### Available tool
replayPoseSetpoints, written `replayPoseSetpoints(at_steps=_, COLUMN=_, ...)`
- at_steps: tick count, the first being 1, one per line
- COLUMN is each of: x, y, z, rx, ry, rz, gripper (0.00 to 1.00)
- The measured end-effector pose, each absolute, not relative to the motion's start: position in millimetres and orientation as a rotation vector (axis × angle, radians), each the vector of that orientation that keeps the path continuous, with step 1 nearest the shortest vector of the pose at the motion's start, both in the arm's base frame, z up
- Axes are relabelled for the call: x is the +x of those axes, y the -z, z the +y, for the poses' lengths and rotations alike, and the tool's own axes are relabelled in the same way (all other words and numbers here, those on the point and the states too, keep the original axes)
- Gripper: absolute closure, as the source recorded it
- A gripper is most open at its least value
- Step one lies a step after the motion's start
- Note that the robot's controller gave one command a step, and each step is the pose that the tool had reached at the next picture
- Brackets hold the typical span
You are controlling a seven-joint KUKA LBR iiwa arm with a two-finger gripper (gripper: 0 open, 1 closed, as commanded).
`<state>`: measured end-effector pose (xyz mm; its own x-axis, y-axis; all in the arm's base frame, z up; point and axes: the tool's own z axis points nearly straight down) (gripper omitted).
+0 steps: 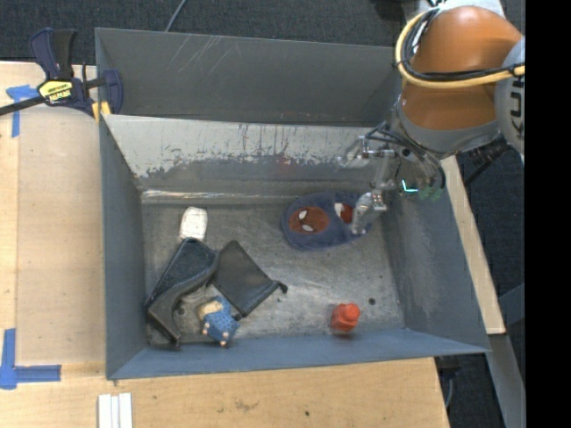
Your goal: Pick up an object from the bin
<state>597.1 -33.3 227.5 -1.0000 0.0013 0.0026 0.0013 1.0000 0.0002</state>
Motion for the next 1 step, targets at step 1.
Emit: replayPoseSetpoints(at_steps=1, x=611.9, y=-155.9, z=7.0, rx=-0.066, ry=0.000, rz=-3.138, gripper=0.00)
